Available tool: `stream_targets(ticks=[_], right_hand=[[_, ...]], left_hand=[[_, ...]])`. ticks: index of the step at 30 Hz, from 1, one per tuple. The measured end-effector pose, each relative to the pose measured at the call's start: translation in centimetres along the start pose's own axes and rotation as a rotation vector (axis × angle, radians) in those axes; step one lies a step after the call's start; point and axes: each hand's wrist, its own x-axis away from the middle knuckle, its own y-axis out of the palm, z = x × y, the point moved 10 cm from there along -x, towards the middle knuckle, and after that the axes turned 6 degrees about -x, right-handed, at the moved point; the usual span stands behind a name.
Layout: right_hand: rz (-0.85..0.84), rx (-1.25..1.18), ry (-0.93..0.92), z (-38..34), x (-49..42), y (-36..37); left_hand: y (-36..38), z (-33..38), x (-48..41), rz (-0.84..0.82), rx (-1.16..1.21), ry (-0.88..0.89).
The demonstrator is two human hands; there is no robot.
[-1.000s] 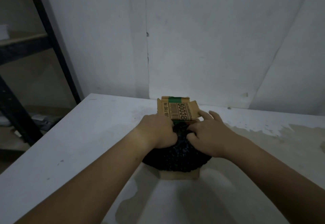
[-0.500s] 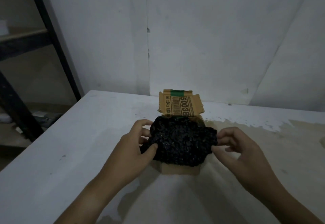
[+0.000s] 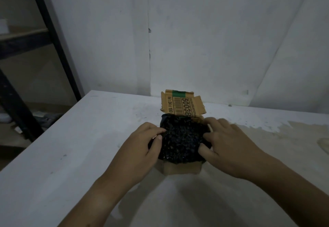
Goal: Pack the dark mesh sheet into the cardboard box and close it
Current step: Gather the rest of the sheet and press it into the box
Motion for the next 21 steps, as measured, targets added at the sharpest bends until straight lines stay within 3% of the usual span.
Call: stream_targets(ticks=[6,9,21], right_hand=[[0.151,-0.020,-0.082,-1.1,0.2,-1.7],[0.125,0.033,-0.084,-1.4,0.5,-1.6],[0.027,0.031,-0.040,-1.8,0.4,0.6]], left_hand=[[0.3,2.0,-0.5,-0.055,-0.323,0.114],[0.9,3.3,-1.3,-0.124,-0.528,0.189],[4.8,1.5,-4.7,-0.368,-0.796,0.008]])
